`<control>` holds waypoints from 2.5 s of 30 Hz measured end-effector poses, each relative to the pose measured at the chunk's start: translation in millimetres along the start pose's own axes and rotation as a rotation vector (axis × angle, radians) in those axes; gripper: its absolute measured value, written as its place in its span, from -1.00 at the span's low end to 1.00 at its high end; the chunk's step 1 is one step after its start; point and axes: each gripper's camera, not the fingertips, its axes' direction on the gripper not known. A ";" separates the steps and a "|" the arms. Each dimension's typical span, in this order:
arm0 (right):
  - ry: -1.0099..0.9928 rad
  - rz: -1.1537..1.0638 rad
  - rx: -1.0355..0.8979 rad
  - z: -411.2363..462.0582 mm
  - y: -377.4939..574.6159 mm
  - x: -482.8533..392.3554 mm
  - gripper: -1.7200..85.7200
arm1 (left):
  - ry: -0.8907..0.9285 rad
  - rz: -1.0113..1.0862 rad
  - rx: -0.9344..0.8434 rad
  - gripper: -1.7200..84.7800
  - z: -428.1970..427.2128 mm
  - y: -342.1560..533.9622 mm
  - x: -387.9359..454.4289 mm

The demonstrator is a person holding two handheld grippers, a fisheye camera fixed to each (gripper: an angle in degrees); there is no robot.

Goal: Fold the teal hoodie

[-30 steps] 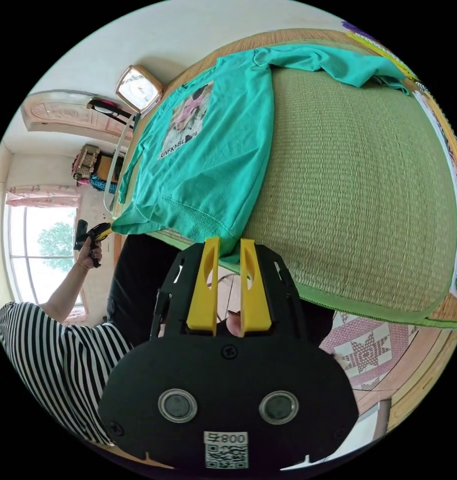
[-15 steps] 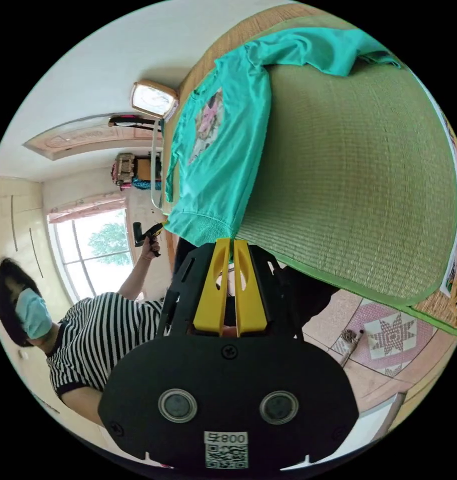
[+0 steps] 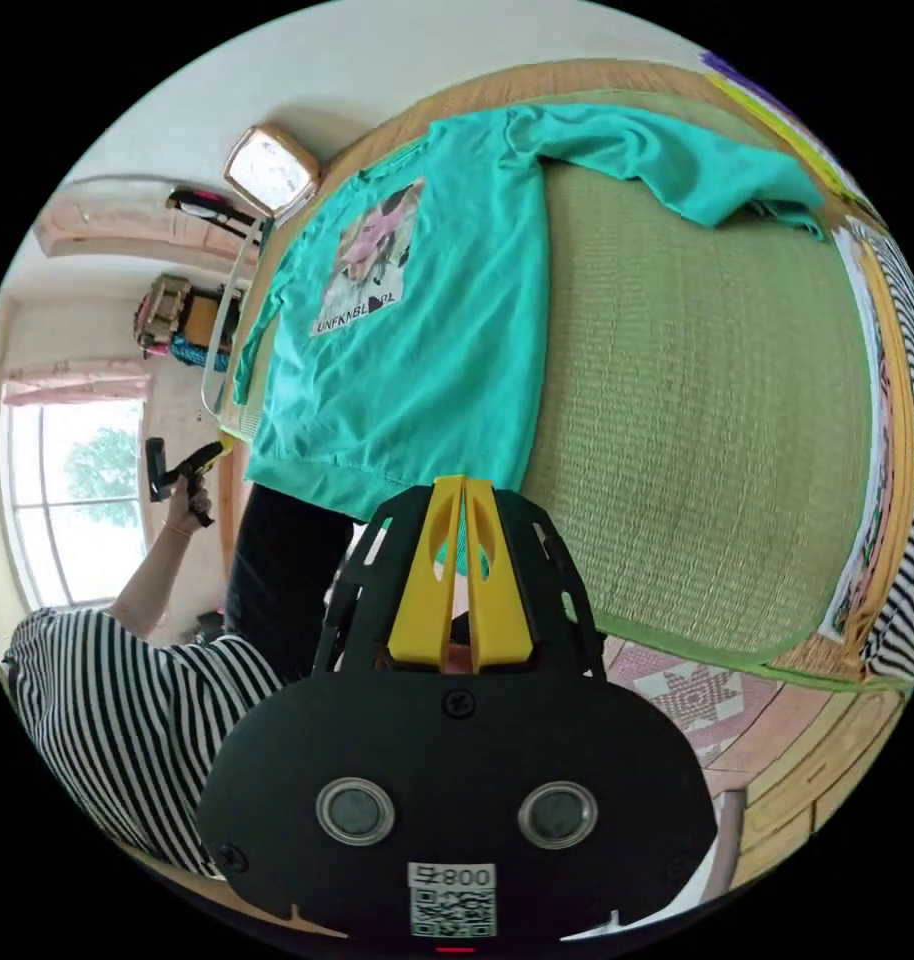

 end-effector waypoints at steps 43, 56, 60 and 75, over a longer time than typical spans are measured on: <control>0.336 -0.149 0.200 106.8 -250.9 -67.0 -0.96 | -0.382 0.076 0.044 -0.96 64.8 -219.1 245.3; 0.445 -0.163 0.333 39.2 -333.9 -133.3 -0.96 | -0.429 0.017 0.203 -0.96 59.6 -288.2 296.4; 0.532 -0.091 0.217 53.4 -374.6 -113.9 -0.96 | -0.470 -0.035 0.170 -0.96 71.6 -302.5 296.6; 0.179 0.167 0.647 -107.0 -50.2 -57.6 -0.92 | 0.155 0.535 0.026 -0.84 178.8 -302.3 492.0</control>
